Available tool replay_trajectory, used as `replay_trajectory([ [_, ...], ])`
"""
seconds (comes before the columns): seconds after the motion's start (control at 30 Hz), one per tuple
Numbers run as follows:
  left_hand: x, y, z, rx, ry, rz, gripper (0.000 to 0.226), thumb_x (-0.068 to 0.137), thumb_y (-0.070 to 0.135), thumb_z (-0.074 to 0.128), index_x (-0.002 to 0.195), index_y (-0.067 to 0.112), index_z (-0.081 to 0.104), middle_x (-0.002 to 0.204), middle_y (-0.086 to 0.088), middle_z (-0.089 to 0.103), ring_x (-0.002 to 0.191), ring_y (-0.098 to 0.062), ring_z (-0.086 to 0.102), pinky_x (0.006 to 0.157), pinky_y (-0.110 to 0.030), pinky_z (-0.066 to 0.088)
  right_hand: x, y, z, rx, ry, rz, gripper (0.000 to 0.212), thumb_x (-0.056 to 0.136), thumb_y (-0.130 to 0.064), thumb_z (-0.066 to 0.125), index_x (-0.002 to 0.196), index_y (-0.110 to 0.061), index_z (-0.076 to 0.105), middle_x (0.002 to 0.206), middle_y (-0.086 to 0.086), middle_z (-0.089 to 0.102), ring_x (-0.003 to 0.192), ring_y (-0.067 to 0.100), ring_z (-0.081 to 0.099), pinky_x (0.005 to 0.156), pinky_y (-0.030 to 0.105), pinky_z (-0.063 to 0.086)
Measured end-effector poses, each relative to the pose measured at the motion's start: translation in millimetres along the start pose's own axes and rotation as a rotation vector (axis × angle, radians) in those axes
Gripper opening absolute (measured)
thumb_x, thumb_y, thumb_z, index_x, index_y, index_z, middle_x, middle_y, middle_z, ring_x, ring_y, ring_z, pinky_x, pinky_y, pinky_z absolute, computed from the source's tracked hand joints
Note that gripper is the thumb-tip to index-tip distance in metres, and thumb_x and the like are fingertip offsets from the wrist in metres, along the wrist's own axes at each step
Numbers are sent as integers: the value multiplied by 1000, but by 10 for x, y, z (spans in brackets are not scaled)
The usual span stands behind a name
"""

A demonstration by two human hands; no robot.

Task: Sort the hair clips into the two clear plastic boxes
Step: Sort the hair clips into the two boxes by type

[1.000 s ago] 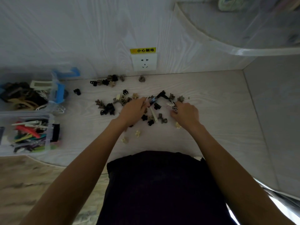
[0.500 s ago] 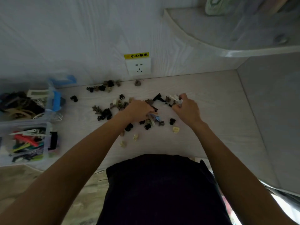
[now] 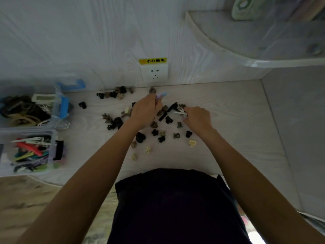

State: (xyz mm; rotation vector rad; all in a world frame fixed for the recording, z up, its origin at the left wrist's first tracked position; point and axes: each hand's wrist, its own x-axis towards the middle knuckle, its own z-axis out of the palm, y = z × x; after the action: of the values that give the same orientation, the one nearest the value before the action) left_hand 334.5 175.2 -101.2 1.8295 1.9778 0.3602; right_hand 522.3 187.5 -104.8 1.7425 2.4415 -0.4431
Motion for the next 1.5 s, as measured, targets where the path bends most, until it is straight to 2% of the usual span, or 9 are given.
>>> replay_trajectory([
  [0.2, 283, 203, 150, 139, -94, 35, 34, 99, 30, 34, 110, 0, 46, 90, -19, 64, 65, -23, 46, 58, -33, 33, -145, 144, 95, 42, -11, 74, 26, 91, -29, 52, 108, -9, 54, 102, 12, 63, 88, 29, 60, 60, 28, 32],
  [0.33, 360, 264, 171, 204, -201, 100, 46, 90, 50, 47, 109, 8, 47, 87, -8, 56, 73, -25, 51, 62, -31, 35, -188, 225, 36, 143, 11, 175, 36, 90, -29, 51, 122, -13, 52, 106, 15, 65, 95, 33, 60, 70, 32, 42],
  [0.47, 286, 280, 216, 338, -206, 91, 35, 90, 42, 51, 105, 10, 53, 97, -11, 63, 85, -28, 60, 65, -31, 39, -251, 268, 11, 196, 61, 227, 34, 90, -33, 51, 116, -12, 56, 101, 15, 66, 91, 33, 61, 68, 31, 42],
  [0.57, 214, 246, 256, 380, -213, 46, 36, 87, 46, 54, 95, 11, 57, 92, -9, 65, 82, -26, 61, 64, -31, 41, -189, 186, 22, 166, 71, 182, 27, 91, -34, 49, 104, -11, 56, 93, 14, 66, 83, 31, 60, 62, 29, 36],
  [0.73, 216, 263, 266, 363, -229, -50, 27, 88, 38, 52, 80, 13, 55, 86, -8, 64, 72, -23, 56, 63, -30, 42, 2, 70, 32, 51, -17, 113, 33, 90, -37, 51, 109, -10, 53, 101, 13, 64, 88, 29, 60, 61, 28, 33],
  [0.97, 185, 232, 224, 275, -233, -37, 32, 82, 43, 56, 73, 13, 50, 61, 2, 43, 67, -21, 51, 61, -28, 42, -1, 37, 78, 119, -65, 153, 20, 83, -27, 59, 89, -8, 59, 97, 13, 64, 86, 29, 60, 60, 27, 32],
  [1.23, -67, 166, -30, -329, -69, -104, 34, 92, 27, 49, 62, 20, 37, 56, 5, 40, 51, -9, 37, 49, -26, 25, -196, 87, -103, 647, 112, 238, 30, 83, -20, 60, 61, -11, 42, 54, 0, 40, 49, 12, 36, 49, 27, 27],
  [1.37, -423, 2, -244, -584, -31, -181, 32, 98, 22, 38, 66, 15, 37, 59, -1, 39, 52, -13, 32, 51, -28, 23, -314, -59, -175, 823, 76, 199, 35, 88, -16, 58, 60, -9, 39, 52, 5, 36, 46, 15, 32, 45, 19, 26],
  [1.5, -863, -394, -469, -675, 52, -279, 34, 99, 20, 36, 65, 17, 39, 59, 0, 40, 52, -12, 36, 53, -26, 26, -362, -489, -132, 954, -53, 176, 31, 91, -21, 56, 67, -8, 42, 56, 10, 32, 50, 21, 30, 52, 29, 28],
])
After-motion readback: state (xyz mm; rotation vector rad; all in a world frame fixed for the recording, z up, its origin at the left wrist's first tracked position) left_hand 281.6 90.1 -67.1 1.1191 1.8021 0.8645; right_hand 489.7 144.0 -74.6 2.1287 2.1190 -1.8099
